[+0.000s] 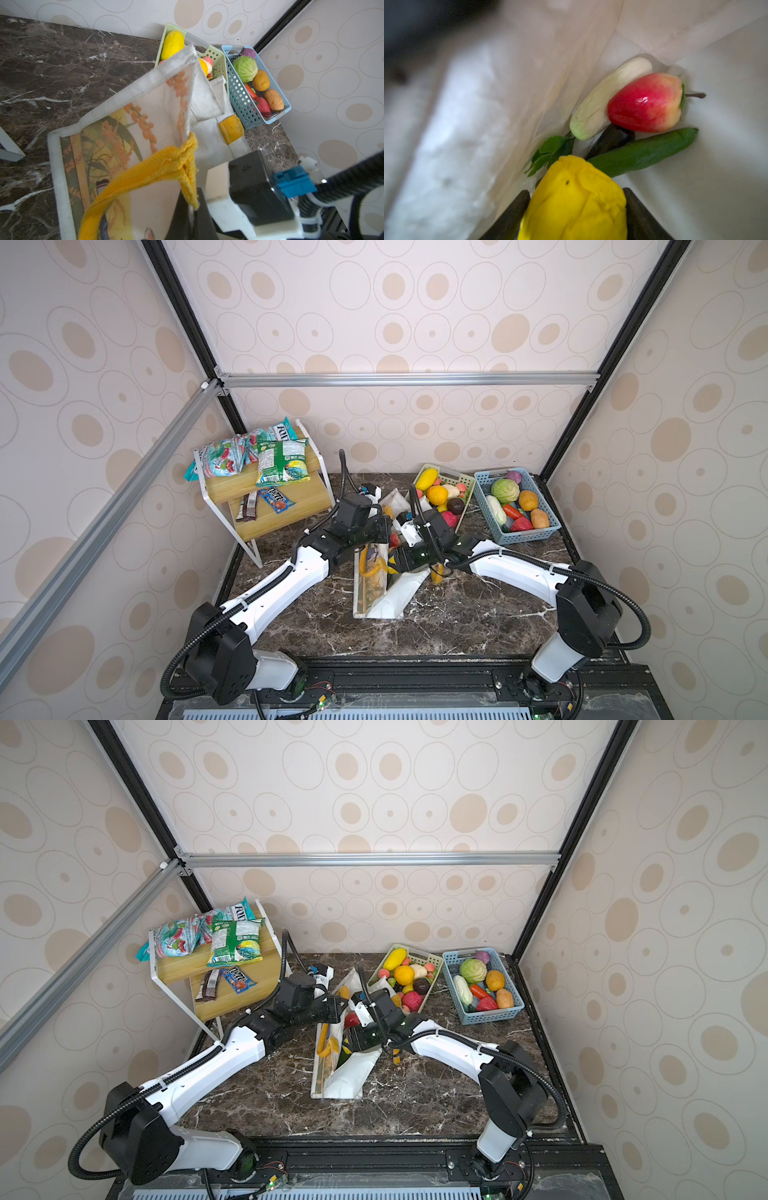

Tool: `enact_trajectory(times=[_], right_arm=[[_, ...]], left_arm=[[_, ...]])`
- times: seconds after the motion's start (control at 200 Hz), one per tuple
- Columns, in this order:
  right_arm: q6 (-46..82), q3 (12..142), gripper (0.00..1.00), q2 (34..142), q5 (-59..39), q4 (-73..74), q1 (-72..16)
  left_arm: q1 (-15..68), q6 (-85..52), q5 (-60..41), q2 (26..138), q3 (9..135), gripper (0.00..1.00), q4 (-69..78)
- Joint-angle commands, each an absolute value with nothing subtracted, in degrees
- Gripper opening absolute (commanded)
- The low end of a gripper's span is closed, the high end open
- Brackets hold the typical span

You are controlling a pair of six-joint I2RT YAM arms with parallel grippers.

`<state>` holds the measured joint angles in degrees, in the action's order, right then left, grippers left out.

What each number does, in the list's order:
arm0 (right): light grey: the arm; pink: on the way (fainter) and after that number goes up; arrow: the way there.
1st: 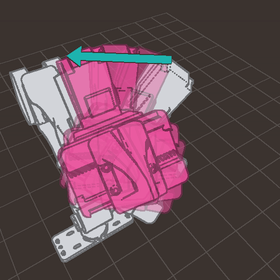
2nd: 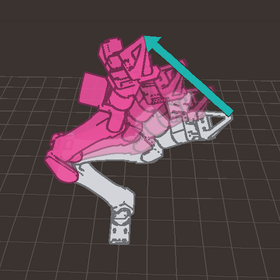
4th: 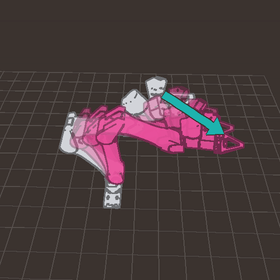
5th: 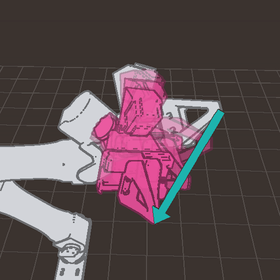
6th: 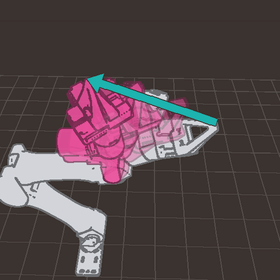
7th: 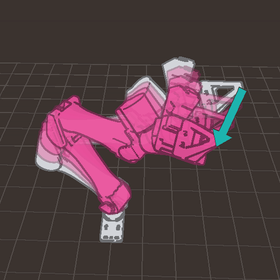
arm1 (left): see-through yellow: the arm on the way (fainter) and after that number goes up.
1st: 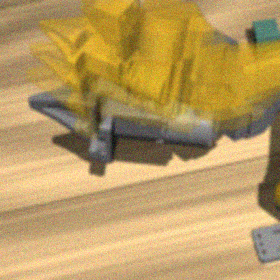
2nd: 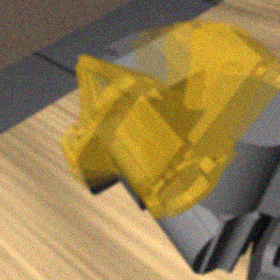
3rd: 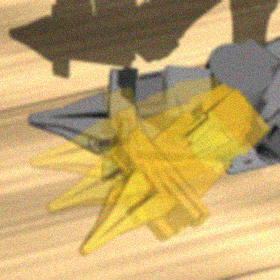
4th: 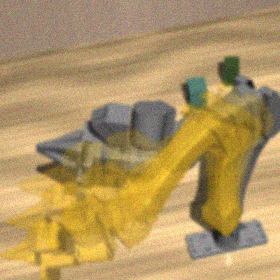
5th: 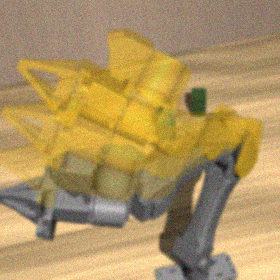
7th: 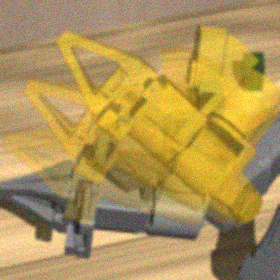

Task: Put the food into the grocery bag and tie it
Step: 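Lower the yellow fruit into the bag and open the right gripper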

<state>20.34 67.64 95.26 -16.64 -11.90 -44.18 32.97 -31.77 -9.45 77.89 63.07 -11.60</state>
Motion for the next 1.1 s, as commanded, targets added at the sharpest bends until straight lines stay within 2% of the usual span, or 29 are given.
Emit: enact_trajectory(times=[0.0, 0.315, 0.61, 1.095], right_arm=[[20.78, 66.70, 0.66, 97.62, -18.49, -11.12, -44.55], [27.16, 68.45, 0.67, 101.82, -18.29, -12.14, -44.47], [36.38, 71.27, 0.66, 106.06, -22.06, -11.78, -44.31], [40.99, 74.64, 0.69, 110.06, -24.11, -13.38, -43.89]], left_arm=[[33.52, -31.73, -11.68, 76.68, 66.01, 0.00, -7.17], [33.49, -30.85, -13.00, 75.93, 66.97, 0.00, -7.27], [33.50, -31.20, -14.34, 74.91, 66.88, 0.00, -6.96], [33.58, -29.47, -16.94, 73.69, 67.32, 0.00, -6.82]])
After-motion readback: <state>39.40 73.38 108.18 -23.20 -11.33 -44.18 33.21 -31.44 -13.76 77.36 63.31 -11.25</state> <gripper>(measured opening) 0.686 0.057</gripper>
